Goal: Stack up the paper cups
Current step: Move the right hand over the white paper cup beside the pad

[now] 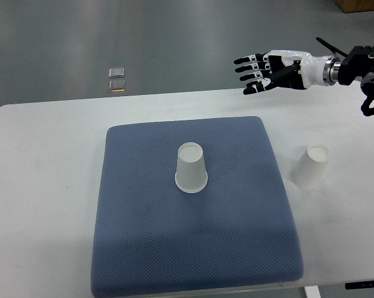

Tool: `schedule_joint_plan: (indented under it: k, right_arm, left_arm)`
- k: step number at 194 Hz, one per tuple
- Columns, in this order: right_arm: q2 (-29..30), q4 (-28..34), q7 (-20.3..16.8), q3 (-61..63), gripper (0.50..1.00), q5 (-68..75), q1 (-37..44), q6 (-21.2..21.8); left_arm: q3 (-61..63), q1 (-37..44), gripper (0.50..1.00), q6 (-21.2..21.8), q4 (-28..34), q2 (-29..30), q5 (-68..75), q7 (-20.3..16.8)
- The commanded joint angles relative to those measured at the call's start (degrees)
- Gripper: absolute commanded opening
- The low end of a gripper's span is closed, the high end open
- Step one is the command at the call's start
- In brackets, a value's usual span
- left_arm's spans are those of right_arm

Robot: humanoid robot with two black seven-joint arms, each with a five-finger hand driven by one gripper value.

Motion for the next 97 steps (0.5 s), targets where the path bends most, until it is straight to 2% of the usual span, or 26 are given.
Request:
schedule_joint_plan:
  k: [1,24,57,74,97]
  right_arm:
    - [0.9,2.8,0.0,-12.0,0.928,-8.9,7.1,0.1]
    - [3.2,6.5,-0.2,-21.3,0.928,-14.8,13.7,0.4]
    - [3.8,13.8,-1.4,-30.5,0.928,-15.5,24.5,2.2]
    - [4.7,20.2,-3.3,-34.2,0.928,-15.7,30.6,3.7]
    - [5.4,28.5,-3.9,-38.7,0.928,-15.7,37.5,3.7]
  left_arm:
    - [0.0,-0.1,1.000,0.0,0.0,0.0,0.0,0.0]
    - [0.0,-0.1,1.000,-0.1,0.0,0.0,0.0,0.0]
    - [0.0,-0.1,1.000,-0.1,0.0,0.0,0.0,0.0]
    - [0.0,-0.1,1.000,-0.1,-0.1,0.0,0.0,0.0]
    - [0.0,-0.2,1.000,-0.1,-0.1,0.0,0.0,0.0]
